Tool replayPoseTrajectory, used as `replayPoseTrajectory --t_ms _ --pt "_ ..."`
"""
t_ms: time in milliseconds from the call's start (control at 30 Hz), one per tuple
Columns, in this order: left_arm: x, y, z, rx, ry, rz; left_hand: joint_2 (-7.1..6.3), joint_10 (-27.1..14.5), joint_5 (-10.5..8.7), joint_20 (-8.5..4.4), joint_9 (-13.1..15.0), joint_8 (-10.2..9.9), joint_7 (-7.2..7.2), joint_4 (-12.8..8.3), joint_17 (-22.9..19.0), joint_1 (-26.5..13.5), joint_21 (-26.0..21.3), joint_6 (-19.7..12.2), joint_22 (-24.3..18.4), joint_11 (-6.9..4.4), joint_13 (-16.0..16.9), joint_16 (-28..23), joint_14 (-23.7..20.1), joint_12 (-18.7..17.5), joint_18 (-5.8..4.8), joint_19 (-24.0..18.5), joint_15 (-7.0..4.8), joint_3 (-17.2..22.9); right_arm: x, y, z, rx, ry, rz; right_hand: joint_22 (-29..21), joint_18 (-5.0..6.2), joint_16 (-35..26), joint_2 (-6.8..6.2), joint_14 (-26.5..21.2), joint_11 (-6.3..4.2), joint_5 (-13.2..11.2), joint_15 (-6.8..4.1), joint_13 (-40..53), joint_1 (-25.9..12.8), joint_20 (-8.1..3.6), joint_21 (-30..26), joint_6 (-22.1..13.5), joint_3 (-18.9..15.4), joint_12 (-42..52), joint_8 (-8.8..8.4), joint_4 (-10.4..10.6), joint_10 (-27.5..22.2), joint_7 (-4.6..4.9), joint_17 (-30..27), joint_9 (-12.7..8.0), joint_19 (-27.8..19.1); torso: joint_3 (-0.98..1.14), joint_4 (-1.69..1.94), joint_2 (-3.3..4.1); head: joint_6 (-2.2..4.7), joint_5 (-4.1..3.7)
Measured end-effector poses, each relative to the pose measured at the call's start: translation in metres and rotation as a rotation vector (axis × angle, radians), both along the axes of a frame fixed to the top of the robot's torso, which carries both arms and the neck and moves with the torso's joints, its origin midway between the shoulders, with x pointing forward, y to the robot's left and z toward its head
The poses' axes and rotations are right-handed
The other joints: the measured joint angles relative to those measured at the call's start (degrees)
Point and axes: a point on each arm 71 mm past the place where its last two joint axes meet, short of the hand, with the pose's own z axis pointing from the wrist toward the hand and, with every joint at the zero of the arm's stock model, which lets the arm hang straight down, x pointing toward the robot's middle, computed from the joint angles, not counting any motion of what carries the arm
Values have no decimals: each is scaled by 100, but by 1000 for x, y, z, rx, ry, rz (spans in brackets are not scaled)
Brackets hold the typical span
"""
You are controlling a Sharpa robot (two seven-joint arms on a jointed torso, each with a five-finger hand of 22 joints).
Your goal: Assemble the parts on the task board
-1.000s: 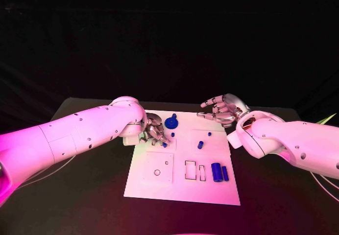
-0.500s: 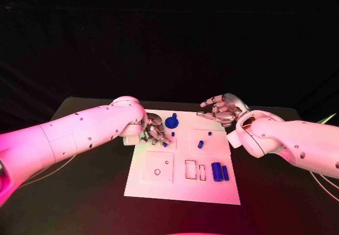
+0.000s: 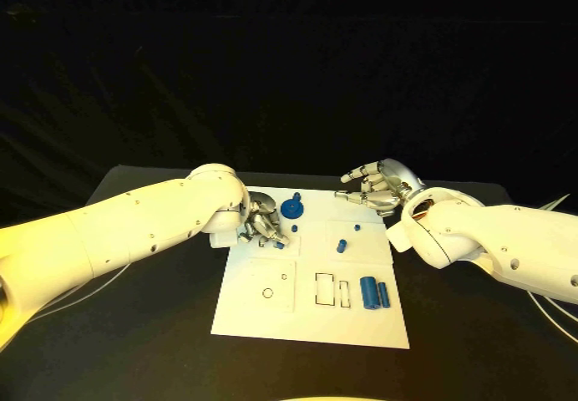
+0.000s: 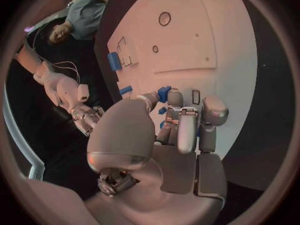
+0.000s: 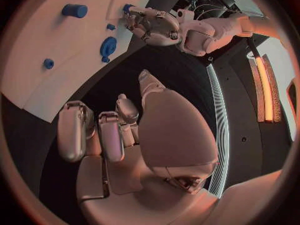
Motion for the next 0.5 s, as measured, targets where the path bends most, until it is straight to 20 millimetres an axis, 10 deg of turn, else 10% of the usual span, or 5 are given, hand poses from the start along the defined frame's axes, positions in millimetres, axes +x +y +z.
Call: replayPoseTrajectory --t_ms 500 --pt "1 11 0 -33 14 46 -296 2 -2 1 -2 -98 23 -576 0 -301 48 -224 41 1 6 0 0 1 0 0 0 1116 0 0 -1 -3 7 4 0 0 0 0 0 0 0 0 1 0 0 0 0 0 1 1 0 0 0 0 0 0 -1 5 -3 -1 7"
